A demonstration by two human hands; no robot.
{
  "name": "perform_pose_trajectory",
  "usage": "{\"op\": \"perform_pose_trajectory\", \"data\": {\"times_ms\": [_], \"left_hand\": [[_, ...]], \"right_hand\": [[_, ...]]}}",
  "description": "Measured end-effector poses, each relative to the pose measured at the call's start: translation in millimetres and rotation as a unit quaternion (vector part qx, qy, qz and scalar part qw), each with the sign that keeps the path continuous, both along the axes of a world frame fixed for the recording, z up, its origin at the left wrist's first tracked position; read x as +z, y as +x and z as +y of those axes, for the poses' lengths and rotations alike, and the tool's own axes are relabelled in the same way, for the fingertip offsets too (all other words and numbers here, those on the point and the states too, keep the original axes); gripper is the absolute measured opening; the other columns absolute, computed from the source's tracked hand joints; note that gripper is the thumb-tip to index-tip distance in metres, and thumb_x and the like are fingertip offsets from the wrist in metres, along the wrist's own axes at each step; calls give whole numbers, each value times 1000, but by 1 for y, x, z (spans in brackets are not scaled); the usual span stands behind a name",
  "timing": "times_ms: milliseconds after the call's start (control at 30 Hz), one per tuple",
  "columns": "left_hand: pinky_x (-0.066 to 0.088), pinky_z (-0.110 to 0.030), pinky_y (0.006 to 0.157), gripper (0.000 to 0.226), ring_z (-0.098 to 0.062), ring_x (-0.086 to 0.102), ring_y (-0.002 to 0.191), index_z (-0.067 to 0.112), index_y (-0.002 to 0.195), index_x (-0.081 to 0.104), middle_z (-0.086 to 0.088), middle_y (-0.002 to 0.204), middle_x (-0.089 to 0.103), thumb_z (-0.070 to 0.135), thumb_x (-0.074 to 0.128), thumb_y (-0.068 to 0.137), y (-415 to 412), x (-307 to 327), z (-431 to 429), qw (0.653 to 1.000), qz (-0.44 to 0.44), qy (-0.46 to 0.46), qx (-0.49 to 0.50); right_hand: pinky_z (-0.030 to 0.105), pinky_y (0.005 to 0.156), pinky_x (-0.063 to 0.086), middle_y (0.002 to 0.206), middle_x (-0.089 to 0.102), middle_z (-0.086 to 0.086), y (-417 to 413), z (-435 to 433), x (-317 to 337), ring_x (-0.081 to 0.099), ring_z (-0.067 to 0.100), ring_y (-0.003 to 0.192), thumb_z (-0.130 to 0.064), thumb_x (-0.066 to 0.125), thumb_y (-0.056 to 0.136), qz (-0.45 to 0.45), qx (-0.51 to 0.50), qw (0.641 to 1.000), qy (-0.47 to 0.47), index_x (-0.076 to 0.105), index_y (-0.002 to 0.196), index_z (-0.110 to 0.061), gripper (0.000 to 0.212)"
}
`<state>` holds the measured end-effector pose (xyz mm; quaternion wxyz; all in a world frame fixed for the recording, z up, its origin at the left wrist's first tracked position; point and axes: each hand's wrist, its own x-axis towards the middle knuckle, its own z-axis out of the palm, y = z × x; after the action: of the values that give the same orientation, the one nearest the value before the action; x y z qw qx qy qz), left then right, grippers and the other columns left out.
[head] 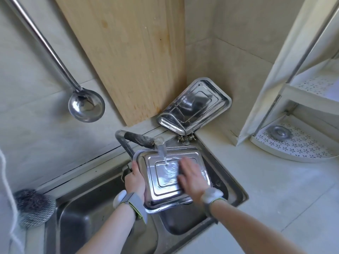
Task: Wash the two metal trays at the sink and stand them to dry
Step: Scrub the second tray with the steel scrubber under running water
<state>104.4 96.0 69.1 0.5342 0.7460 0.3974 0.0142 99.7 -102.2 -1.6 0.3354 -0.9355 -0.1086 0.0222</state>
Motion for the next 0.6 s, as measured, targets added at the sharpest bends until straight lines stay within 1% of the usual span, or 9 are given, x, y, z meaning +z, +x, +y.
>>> {"op": "perform_pose_trajectory", "data": {"times_ms": [67,100,200,300,367,433,500,533,600], "left_hand": [[42,-35,75,63,-30,54,74,8,62,49,-8,65,53,56,28,97,-3,1,-5,1000,10,-1,0],[42,-34,75,62,-30,54,75,8,64,51,-8,66,54,56,29,97,-3,-2,-9,1000,16,-6,4],[45,-34,82,64,-31,59,84,3,79,58,-12,82,63,60,32,94,-1,-10,-18,999,33,-33,6],[47,-41,96,69,-35,64,95,4,84,62,-18,99,69,66,33,90,4,-15,-13,997,34,-60,26],[47,-38,90,68,-34,62,88,3,74,58,-18,87,66,61,30,94,5,-12,-5,997,35,-56,33],[45,-36,81,64,-31,58,78,7,66,51,-13,71,58,59,29,96,3,-9,-2,998,31,-44,36],[45,-37,81,62,-30,57,75,8,66,51,-11,68,56,58,29,96,2,-5,-10,998,36,-40,22],[45,-36,80,62,-30,56,74,8,66,51,-11,69,57,58,30,96,2,-6,-14,998,39,-41,16],[46,-36,83,61,-29,58,78,8,71,55,-10,75,60,59,32,95,5,-5,-20,998,36,-56,16]], "right_hand": [[43,117,20,154,25,11,21,-21,-4,23,32,142,-38,27,101,127,-226,966,-22,22,147,-15,52],[42,120,12,159,14,13,32,-12,3,12,30,147,-40,22,102,159,-256,953,-38,15,151,-11,57],[39,122,3,162,9,6,33,49,41,4,21,149,-36,26,103,41,-68,997,-3,16,153,-13,55],[37,122,2,160,19,1,-8,61,48,10,16,148,-32,31,101,-83,171,982,-21,24,151,-19,52],[38,122,8,159,22,2,-10,25,19,14,21,148,-29,33,98,-60,121,990,-38,26,149,-19,52],[39,119,18,155,27,11,5,-12,-2,21,31,144,-27,32,99,43,-94,994,-33,30,146,-13,49],[41,120,13,159,15,14,28,-23,4,11,30,147,-33,23,102,141,-232,960,-66,18,151,-10,54],[42,121,10,160,11,13,36,-11,13,8,28,148,-36,22,102,134,-220,964,-66,15,152,-10,56],[40,122,9,159,17,9,38,29,37,11,26,148,-34,27,102,43,-89,995,-26,20,151,-14,54]]}}
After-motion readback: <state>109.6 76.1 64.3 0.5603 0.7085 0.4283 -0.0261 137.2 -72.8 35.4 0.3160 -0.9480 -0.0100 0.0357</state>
